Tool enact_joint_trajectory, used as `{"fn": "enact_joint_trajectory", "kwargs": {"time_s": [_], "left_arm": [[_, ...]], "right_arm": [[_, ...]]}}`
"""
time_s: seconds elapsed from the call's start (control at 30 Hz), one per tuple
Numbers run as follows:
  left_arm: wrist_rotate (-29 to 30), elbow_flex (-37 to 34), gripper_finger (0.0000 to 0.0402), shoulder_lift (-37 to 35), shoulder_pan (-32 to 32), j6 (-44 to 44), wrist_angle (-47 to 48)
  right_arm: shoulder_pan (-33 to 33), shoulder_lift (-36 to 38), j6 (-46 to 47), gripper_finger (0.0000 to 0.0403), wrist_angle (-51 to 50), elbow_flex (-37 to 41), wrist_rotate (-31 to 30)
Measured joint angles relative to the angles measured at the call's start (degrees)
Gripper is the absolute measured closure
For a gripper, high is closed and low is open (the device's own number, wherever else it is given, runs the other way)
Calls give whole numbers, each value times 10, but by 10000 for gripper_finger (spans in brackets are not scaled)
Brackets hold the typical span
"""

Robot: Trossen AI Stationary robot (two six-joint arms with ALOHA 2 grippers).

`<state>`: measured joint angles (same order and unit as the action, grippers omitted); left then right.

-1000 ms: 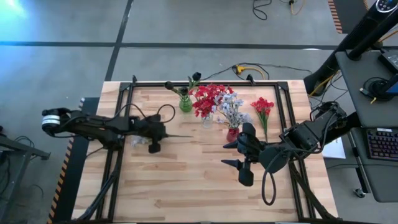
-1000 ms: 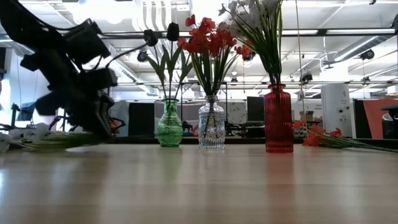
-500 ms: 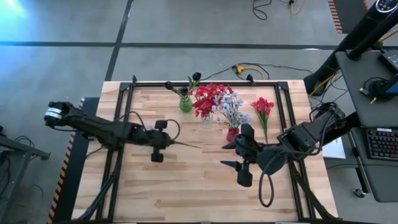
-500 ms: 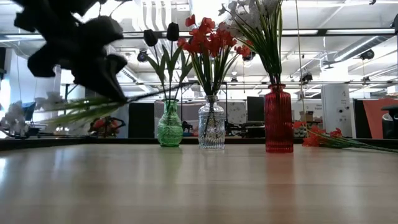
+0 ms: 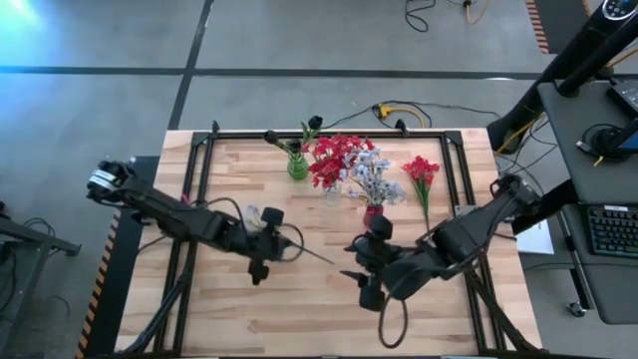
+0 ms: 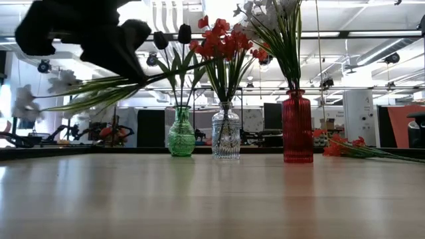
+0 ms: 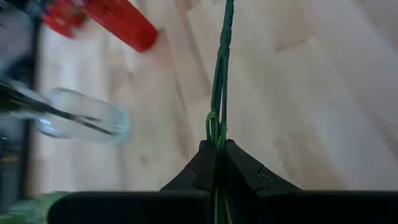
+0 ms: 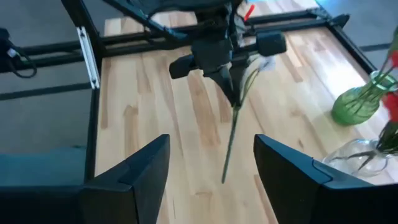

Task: Sort flowers into vase by color
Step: Put the white flowers into the red vase

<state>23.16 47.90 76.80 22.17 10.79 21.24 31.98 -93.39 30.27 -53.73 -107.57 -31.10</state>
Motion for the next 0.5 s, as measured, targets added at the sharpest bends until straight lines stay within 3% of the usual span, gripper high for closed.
{"fn": "enact_joint_trajectory", "kwargs": {"time_s": [0.33,0.5], "left_arm": [[213,79,401,108,91,114,8],[314,124,401,157,133,142,8]], "right_arm": [[0,-70,56,82,-2,0,31],[0,-110,79,70,-2,0,31]]}}
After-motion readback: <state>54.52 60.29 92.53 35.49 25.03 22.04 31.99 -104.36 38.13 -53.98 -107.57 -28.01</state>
